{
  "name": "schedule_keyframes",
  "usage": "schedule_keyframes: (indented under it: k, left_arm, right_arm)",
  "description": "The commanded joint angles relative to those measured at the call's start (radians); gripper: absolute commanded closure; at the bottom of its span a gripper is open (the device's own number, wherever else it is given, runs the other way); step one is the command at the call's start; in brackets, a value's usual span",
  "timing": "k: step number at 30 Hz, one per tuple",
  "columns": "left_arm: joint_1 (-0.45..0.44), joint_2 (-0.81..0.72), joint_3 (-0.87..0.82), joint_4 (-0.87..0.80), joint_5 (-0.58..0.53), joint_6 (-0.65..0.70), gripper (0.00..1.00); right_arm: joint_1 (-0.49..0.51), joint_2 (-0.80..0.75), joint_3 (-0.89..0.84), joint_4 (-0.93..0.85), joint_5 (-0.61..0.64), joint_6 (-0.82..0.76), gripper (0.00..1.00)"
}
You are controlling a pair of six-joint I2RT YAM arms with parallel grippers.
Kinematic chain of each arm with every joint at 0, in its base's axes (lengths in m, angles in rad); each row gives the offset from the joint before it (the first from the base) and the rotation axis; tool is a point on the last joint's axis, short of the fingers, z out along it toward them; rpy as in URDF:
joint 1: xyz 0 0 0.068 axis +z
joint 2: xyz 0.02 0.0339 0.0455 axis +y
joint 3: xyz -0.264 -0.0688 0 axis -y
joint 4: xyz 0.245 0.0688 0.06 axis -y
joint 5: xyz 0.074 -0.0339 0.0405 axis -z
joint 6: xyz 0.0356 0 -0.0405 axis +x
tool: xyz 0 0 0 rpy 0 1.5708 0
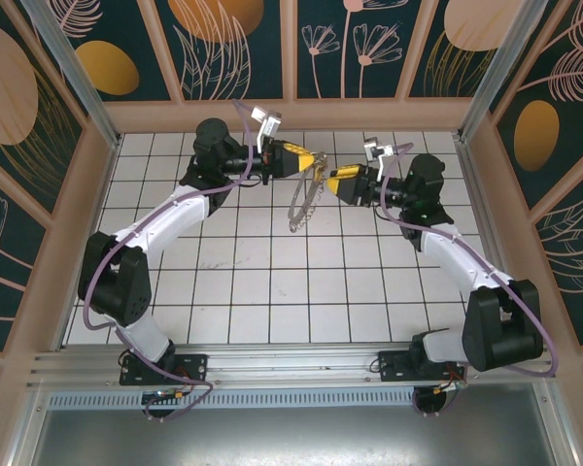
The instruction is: Put the keys on the keyring
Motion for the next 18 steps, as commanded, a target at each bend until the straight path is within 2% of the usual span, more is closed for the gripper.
schedule_keyframes:
  k: [1, 6, 10, 12, 18]
  left_arm:
    - [-0.005, -0.03, 0.001, 0.053, 0.004, -0.009, 1.0]
    - [-0.005, -0.022, 0.008, 0.014, -0.044, -0.003, 1.0]
    - [-0.006, -0.013, 0.011, -0.002, -0.068, -0.009, 1.0]
    - [-0.006, -0.008, 0.013, -0.004, -0.076, -0.017, 1.0]
    - [-0.006, -0.006, 0.015, -0.008, -0.094, -0.038, 1.0]
  right_arm:
    - [0.013, -0.041, 0.024, 0.038, 0.023, -0.001, 0.52]
    - [0.016, -0.102, 0.024, -0.069, 0.087, -0.071, 0.54]
    - [0.015, -0.132, 0.012, -0.085, 0.135, -0.081, 0.56]
    - [0.015, -0.127, 0.017, -0.069, 0.144, -0.071, 0.6]
    - [0.028, -0.096, 0.069, -0.109, 0.188, -0.114, 0.62]
